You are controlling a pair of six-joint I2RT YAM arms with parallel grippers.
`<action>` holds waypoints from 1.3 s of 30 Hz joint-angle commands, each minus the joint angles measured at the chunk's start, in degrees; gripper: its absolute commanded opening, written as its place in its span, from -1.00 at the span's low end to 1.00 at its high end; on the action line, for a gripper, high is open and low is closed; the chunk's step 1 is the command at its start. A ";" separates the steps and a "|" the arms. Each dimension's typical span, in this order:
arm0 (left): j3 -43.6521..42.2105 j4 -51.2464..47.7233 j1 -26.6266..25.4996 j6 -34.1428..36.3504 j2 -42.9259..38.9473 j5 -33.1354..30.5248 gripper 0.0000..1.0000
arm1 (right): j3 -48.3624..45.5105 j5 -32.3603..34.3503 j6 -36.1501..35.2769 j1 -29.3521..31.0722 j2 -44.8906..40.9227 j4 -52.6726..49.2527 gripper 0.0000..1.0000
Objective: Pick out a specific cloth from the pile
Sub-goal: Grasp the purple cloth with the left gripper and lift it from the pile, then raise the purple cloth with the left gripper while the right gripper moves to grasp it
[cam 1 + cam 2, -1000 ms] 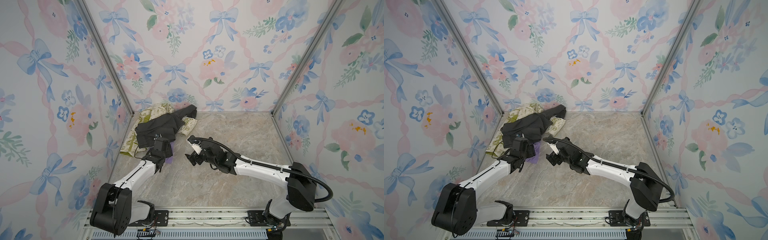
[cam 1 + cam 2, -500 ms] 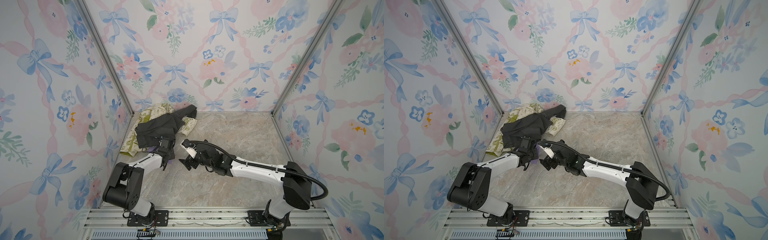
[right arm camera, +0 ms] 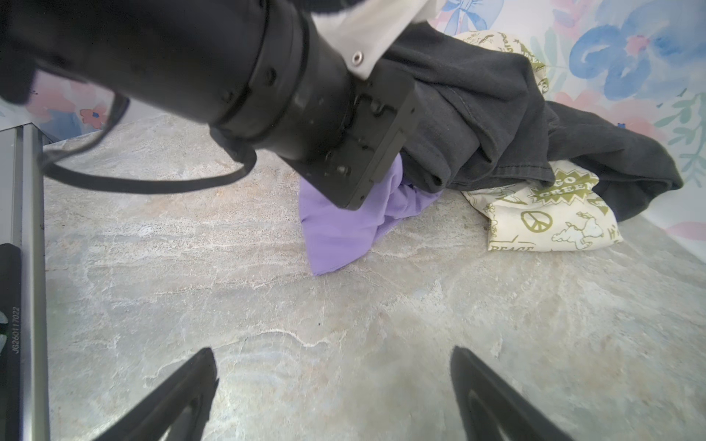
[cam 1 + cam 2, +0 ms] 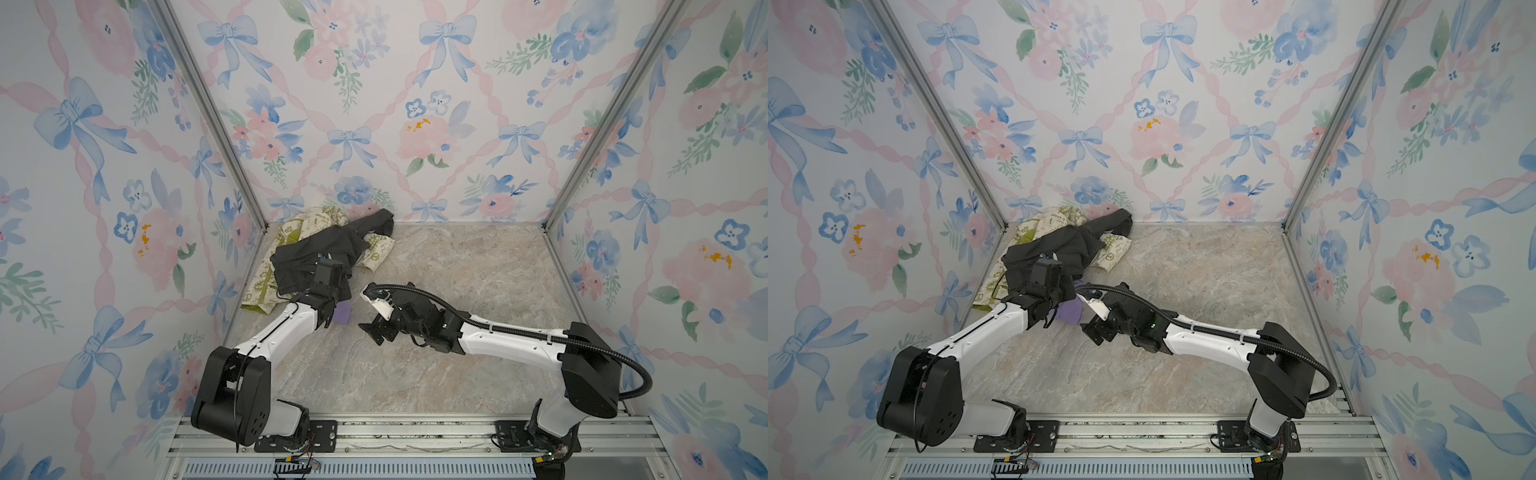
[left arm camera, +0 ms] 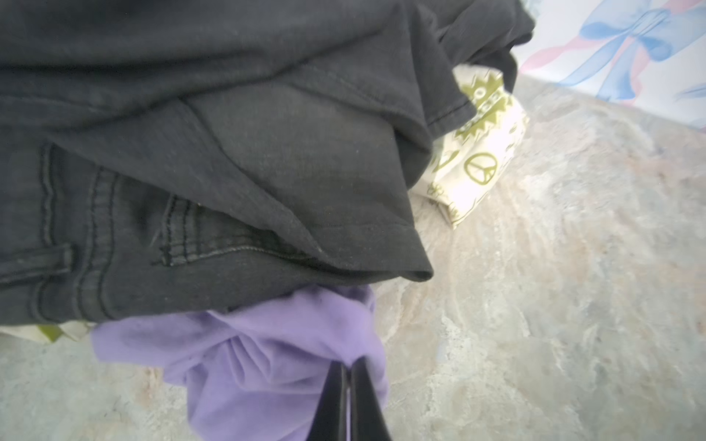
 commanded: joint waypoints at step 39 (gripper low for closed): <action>35.00 11.38 9.23 -0.51 -5.69 23.66 -1.00 | 5.25 4.67 -0.16 -2.72 -3.29 2.77 0.94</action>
